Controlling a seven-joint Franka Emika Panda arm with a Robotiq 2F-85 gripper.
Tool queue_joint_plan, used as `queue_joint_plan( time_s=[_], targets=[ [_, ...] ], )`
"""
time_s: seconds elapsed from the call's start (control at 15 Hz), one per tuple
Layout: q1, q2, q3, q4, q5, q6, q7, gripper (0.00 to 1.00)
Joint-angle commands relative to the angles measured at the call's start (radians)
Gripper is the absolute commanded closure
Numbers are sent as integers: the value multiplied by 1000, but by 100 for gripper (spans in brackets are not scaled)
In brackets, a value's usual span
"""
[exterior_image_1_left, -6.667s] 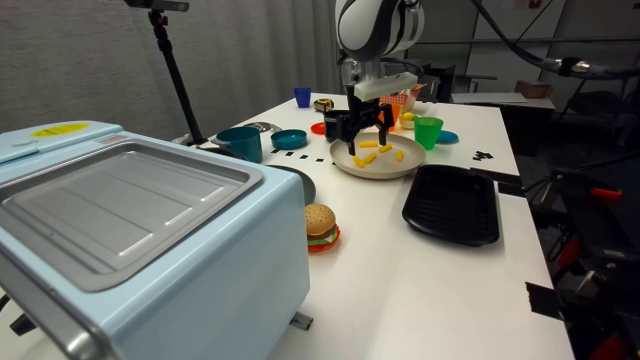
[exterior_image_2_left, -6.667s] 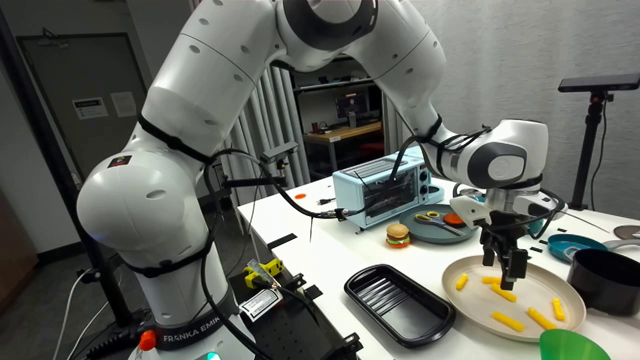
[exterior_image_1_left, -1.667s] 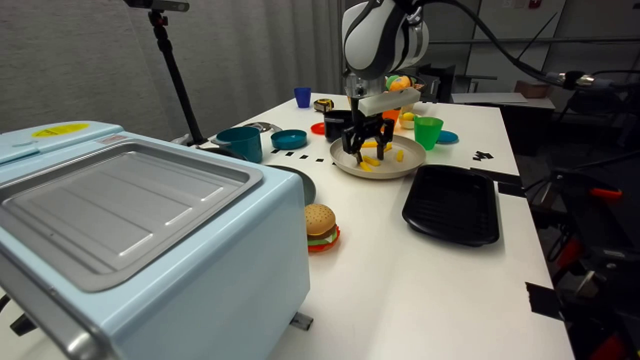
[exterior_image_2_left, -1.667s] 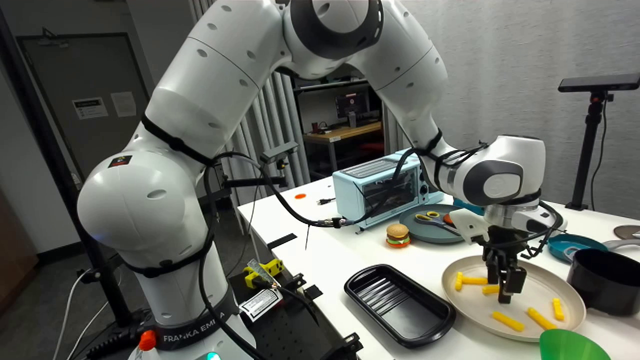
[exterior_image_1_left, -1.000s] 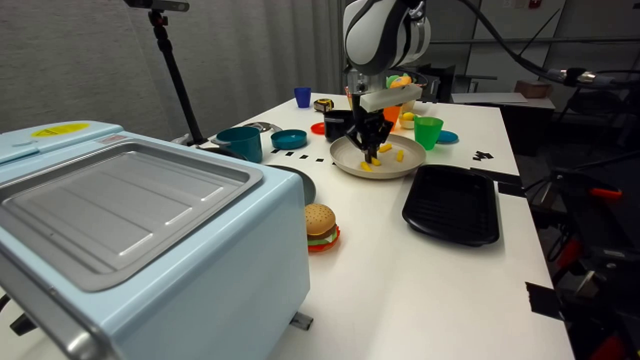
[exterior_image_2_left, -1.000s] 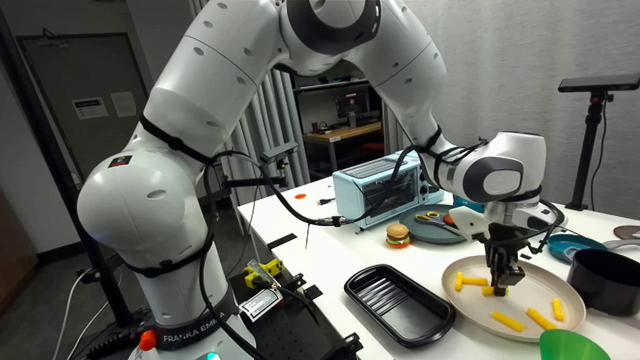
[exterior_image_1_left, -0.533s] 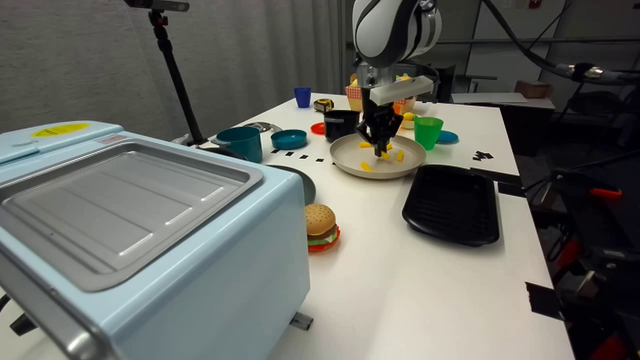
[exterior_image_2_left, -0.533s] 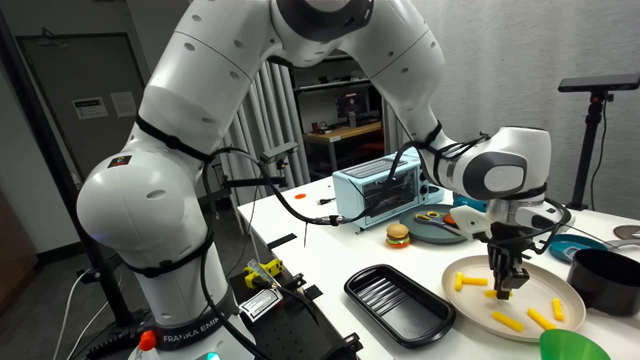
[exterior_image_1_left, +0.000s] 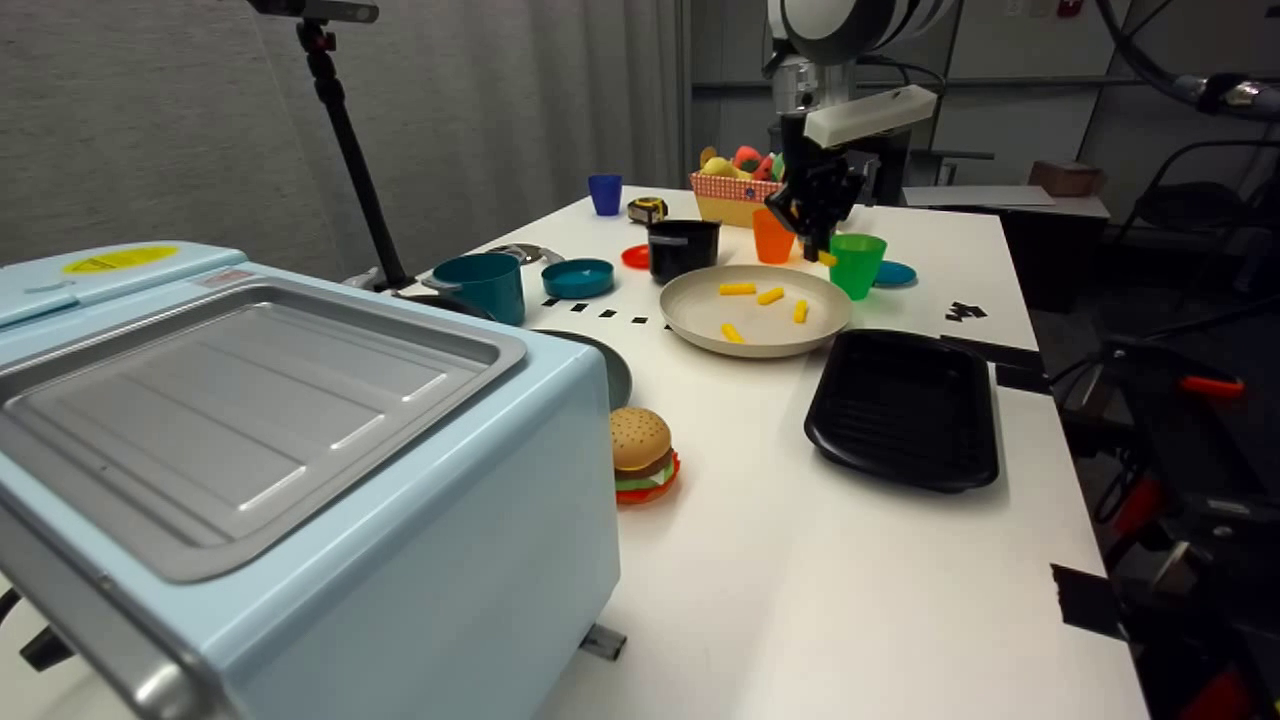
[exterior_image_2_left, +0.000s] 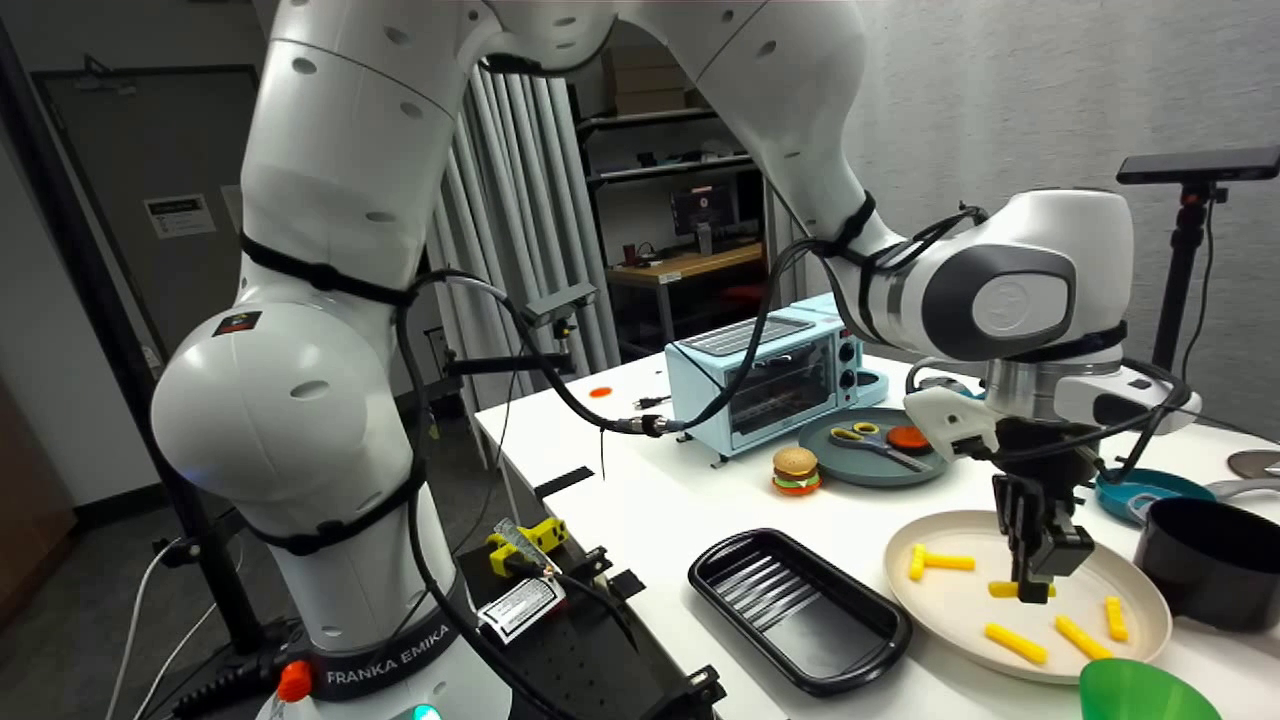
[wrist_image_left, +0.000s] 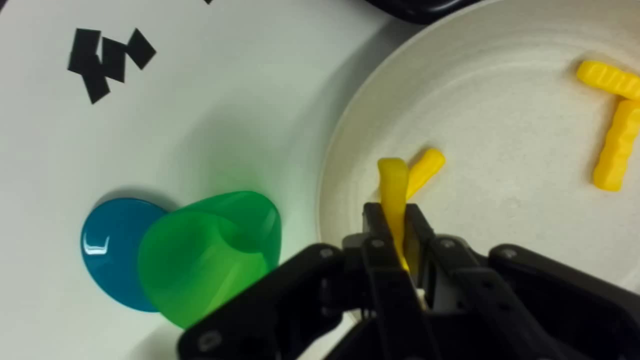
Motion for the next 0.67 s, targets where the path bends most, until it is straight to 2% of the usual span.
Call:
queue_joint_plan(
  time_s=[0.0,0.6],
  targets=[
    [-36,-98,-20,-80,-28,-17,-17,97],
    [-109,-105,-70,-74,-28,-23,-7,97]
  ],
)
